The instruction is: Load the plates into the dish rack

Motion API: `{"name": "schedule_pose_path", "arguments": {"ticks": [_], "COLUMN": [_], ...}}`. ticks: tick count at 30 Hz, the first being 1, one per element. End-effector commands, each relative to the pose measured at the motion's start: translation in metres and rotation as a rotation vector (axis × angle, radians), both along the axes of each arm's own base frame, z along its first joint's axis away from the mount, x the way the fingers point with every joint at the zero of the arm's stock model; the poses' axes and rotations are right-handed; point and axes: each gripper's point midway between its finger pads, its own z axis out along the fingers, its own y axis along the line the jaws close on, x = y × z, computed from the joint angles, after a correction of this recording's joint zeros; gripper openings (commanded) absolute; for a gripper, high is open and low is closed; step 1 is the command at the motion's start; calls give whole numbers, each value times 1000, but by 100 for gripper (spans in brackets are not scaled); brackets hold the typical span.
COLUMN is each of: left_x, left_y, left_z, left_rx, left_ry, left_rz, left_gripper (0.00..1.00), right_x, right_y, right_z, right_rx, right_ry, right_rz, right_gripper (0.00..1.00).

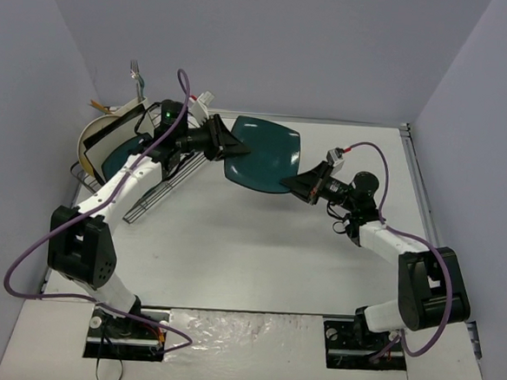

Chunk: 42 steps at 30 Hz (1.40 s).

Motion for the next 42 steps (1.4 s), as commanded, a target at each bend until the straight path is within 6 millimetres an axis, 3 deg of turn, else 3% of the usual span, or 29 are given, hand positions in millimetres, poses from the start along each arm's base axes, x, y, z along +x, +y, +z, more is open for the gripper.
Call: {"name": "schedule_pose_path", "arguments": {"ticks": [1,2,4,6,9,11,14,17,18,23,29,32,35,42], "left_x": [-10,-10,-12,-17,-25,-28,-31,-29,-34,-34,-29,-19,-9,22], "left_y": [0,1,4,8,19,29,59,99,110,177,238,263,275,281], "left_z": [50,51,51,51,56,62,76,88,82,101,113,103,90,48], "left_rx": [-41,-32,-3,37,118,194,384,580,644,993,1363,1456,1459,1425], "left_ry": [-156,-169,-184,-209,-279,-382,-510,-588,-572,-713,-795,-750,-698,-575], "left_rz": [-22,-18,-18,-18,-20,-21,9,66,59,85,45,20,4,-44], "left_gripper": [1,0,0,0,0,0,0,0,0,0,0,0,0,0], "right_x": [-19,-19,-15,-9,1,2,7,7,7,6,8,10,12,18], "right_y": [2,1,-1,-5,-20,-30,-54,-68,-70,-75,-75,-75,-76,-78], "right_z": [73,72,62,47,34,18,22,26,25,26,24,23,21,16], "right_rx": [53,35,-33,-121,-311,-407,-473,-509,-528,-559,-563,-565,-569,-588], "right_ry": [-347,-365,-371,-323,-396,-333,-358,-382,-387,-393,-383,-373,-369,-356], "right_rz": [48,42,17,0,-51,-61,-119,-150,-151,-166,-161,-164,-165,-174], "right_gripper": [0,0,10,38,71,85,100,100,100,100,100,100,100,100]}}
